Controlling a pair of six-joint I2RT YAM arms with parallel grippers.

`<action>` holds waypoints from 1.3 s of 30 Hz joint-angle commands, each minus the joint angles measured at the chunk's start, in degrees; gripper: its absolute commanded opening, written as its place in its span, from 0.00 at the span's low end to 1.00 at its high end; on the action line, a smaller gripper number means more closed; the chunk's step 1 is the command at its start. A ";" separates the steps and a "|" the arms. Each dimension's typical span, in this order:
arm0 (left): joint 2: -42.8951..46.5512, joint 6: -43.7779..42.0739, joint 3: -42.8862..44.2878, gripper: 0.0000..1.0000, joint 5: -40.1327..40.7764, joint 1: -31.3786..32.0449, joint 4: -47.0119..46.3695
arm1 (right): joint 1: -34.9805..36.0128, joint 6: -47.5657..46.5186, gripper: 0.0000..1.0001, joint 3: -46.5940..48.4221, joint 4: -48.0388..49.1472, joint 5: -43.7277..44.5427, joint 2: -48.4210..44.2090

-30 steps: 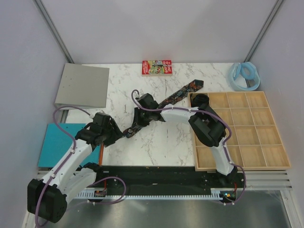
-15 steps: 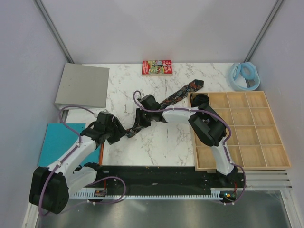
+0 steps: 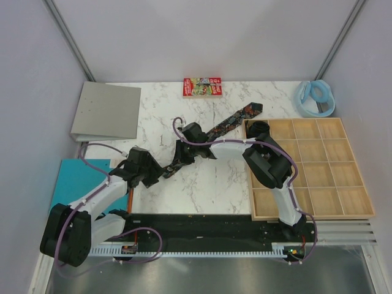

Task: Roll the ties
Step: Roll the tie at the center of the board.

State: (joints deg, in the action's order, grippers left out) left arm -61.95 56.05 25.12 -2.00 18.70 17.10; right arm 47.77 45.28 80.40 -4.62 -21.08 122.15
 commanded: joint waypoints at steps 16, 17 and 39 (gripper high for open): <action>-5.89 4.68 -4.12 0.33 1.74 -0.15 -10.33 | -0.04 -0.45 0.14 -2.88 -0.30 0.60 1.60; -6.16 4.42 -3.86 0.27 1.65 -0.15 -10.51 | -0.04 -0.45 0.14 -2.88 -0.30 0.69 1.60; 7.90 -2.62 4.14 0.02 3.49 -0.07 16.64 | 4.61 1.22 0.17 6.35 -6.71 4.73 -3.05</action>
State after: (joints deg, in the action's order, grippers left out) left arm -55.94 55.57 27.83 -1.15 18.70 28.49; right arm 50.13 46.78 83.68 -8.29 -19.25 122.10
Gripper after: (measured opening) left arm 0.048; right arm 0.163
